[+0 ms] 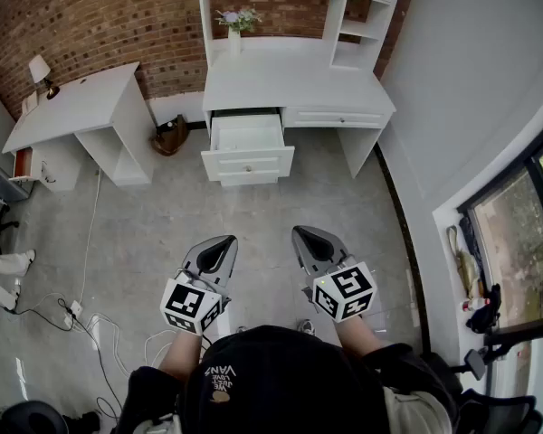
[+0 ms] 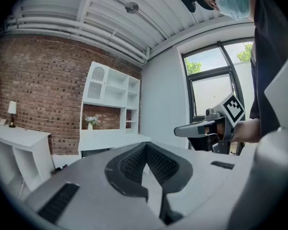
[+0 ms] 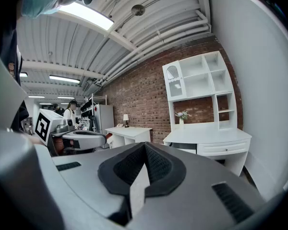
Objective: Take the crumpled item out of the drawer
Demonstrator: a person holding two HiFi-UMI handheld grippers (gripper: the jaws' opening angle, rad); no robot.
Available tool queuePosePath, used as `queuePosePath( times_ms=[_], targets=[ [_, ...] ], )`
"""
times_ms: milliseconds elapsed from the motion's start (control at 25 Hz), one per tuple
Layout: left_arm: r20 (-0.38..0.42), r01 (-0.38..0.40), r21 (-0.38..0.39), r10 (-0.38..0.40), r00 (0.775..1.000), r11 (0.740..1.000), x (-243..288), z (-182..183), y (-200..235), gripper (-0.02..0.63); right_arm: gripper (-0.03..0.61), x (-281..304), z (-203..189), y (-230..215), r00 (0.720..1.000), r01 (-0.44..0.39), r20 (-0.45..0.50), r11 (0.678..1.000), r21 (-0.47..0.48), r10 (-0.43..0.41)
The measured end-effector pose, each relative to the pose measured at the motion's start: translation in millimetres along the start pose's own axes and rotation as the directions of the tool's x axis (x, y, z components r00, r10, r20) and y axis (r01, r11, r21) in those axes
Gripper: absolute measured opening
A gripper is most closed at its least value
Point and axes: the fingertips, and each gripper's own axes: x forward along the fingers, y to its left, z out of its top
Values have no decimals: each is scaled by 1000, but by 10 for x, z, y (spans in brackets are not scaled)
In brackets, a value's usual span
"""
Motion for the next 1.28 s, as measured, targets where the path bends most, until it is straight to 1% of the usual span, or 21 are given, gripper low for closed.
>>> queuePosePath(
  times_ms=[160, 400, 560, 600, 640, 680, 920, 1040, 1280],
  targets=[
    [6, -1, -20, 1, 1000, 1000, -169, -19, 277, 5, 0, 180, 39, 188, 1000, 15, 18, 999, 33, -16],
    [12, 30, -48, -29, 1000, 998, -428, -159, 585, 6, 3, 308, 12, 387, 994, 94, 52, 992, 79, -98],
    [6, 39, -75, -39, 999, 996, -476, -265, 790, 6, 3, 397, -47, 427, 991, 121, 41, 987, 109, -127],
    [6, 39, -81, -39, 999, 996, -464, -284, 827, 6, 8, 417, -66, 417, 991, 125, 33, 986, 109, -130],
    [6, 40, -86, -40, 999, 995, -445, -298, 853, 6, 29, 435, -82, 395, 991, 129, 25, 986, 107, -132],
    [6, 42, -90, -41, 999, 995, -417, -310, 874, 8, 44, 458, -97, 361, 991, 132, 18, 986, 106, -135],
    [-11, 21, -99, -22, 1000, 995, -130, -391, 1135, 12, 80, 784, -173, 69, 993, 121, -8, 986, 112, -121],
    [-17, 10, -99, -12, 1000, 995, 94, -373, 1288, 46, 92, 1002, -180, -144, 995, 104, -17, 988, 116, -103],
    [-41, -12, -68, 9, 999, 998, 698, -197, 1642, 84, 103, 1478, -63, -707, 998, 69, -22, 991, 112, -67]
  ],
)
